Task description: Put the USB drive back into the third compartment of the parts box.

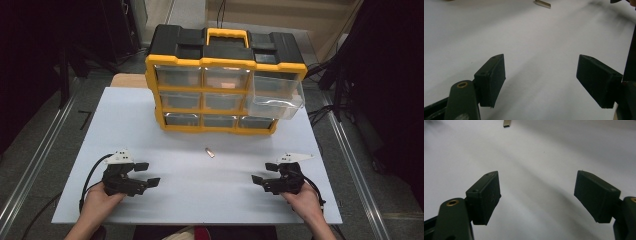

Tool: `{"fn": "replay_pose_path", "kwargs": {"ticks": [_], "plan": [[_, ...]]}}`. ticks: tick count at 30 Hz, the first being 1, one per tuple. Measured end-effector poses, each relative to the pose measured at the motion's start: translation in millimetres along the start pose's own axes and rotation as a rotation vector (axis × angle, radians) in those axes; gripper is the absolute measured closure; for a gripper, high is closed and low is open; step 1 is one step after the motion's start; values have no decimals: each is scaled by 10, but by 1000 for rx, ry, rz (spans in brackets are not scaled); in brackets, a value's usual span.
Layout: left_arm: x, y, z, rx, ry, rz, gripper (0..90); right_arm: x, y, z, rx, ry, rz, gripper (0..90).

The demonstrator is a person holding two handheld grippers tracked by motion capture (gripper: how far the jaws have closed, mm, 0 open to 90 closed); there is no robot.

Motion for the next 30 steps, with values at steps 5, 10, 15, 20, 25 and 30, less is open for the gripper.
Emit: {"fn": "replay_pose_path", "kwargs": {"ticks": [5,10,15,20,25,30], "plan": [[2,0,-1,0,-3,-1,243,3,3,-4,0,1,5,193],[3,-1,-6,-4,0,3,243,7,9,5,4,3,-1,195],[2,1,-1,-1,2,3,243,-5,10,-8,-3,9,-4,203],[-4,-2,-3,-5,6,4,243,-20,22,-23,-21,24,-3,229],[-10,-7,-13,-10,1,10,243,-30,54,-41,-42,23,0,233],[-14,5,4,4,-5,21,243,-76,157,-67,-40,34,25,227]]}}
Point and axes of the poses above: each handheld gripper's, and its own axes: z roughly backward along the jaws, y roughly out of its top, x roughly to its right, the point moved 6 cm from there along -z, roughly forward along the jaws, and after that the axes turned 2 degrees about -x, right-handed, at the moved point
